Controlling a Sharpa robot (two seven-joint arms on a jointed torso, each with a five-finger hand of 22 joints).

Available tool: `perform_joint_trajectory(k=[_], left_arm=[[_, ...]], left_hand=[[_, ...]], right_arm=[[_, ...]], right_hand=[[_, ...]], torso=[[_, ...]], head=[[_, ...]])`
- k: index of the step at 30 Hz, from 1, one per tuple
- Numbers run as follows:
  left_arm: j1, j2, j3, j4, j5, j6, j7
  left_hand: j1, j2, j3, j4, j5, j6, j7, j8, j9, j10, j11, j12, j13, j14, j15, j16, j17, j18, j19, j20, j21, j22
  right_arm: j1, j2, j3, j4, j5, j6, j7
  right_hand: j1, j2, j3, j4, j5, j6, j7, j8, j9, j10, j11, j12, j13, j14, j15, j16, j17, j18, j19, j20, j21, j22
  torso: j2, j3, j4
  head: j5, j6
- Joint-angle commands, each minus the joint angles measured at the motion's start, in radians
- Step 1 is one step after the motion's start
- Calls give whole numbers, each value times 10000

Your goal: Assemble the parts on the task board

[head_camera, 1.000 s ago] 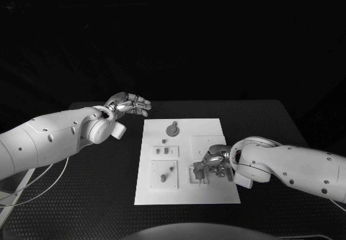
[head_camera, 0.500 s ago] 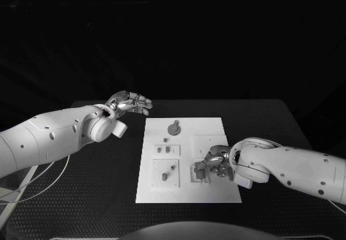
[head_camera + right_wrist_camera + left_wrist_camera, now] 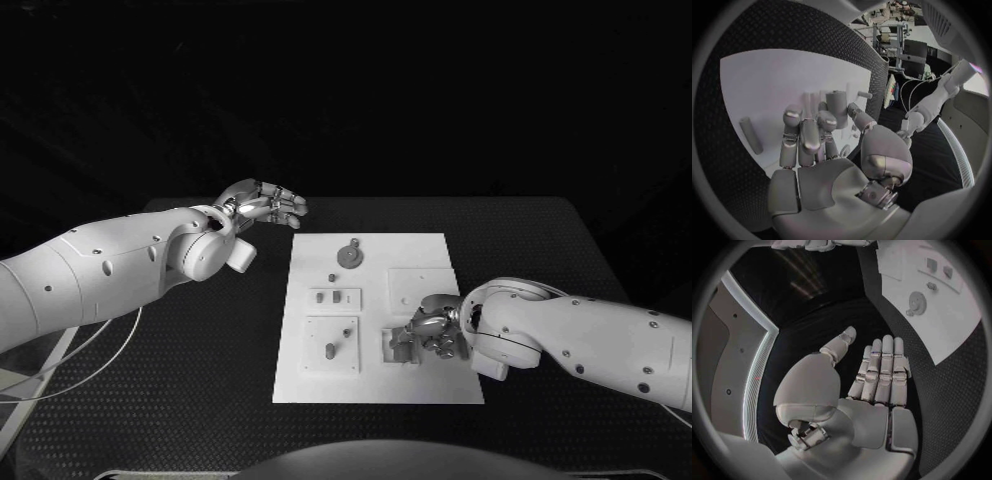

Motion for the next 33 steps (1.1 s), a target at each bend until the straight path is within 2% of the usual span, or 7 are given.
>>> perform_joint_trajectory(k=[1,12,22,33], left_arm=[[9,7,4,31,71,134,50],[9,-21,3,45,72,122,50],[9,-15,3,47,72,139,50],[9,-33,3,56,72,164,39]], left_hand=[[-103,-5,-38,-9,40,-88,-3,51,-15,-74,-27,30,-13,58,-1,-48,12,16,-36,59,23,-13],[-106,-5,-36,-7,41,-92,-2,50,-17,-75,-26,30,-14,58,0,-58,24,16,-38,60,23,-17],[-111,-2,-35,-4,41,-92,-1,51,-18,-76,-25,30,-15,59,1,-65,34,15,-37,60,24,-20],[-117,3,-34,-2,40,-93,-1,52,-18,-76,-25,31,-15,60,1,-72,45,15,-37,61,25,-23]], right_arm=[[-17,16,-6,28,-12,256,-5],[-23,47,-11,-65,-66,-316,113],[-25,155,-13,-110,-38,-222,153],[-37,172,-44,-124,43,142,112]], right_hand=[[-109,6,11,81,42,328,114,-51,12,-67,-5,-41,17,-52,-32,-46,5,381,18,44,-39,75],[-212,0,36,134,42,338,111,-59,25,-65,-8,-37,28,-41,-36,-31,26,381,27,37,-33,81],[-329,-92,59,190,42,328,111,-81,34,-68,-9,-40,37,-63,-40,-38,-15,381,33,25,-33,83],[-327,-114,99,182,43,307,115,-99,36,-78,-6,-45,41,-83,-40,-47,-46,381,28,17,-37,83]], torso=[[-6,-5,6],[-2,-13,19],[-1,-4,6],[-3,-4,6]], head=[[12,-10],[41,6],[55,23],[60,-1]])
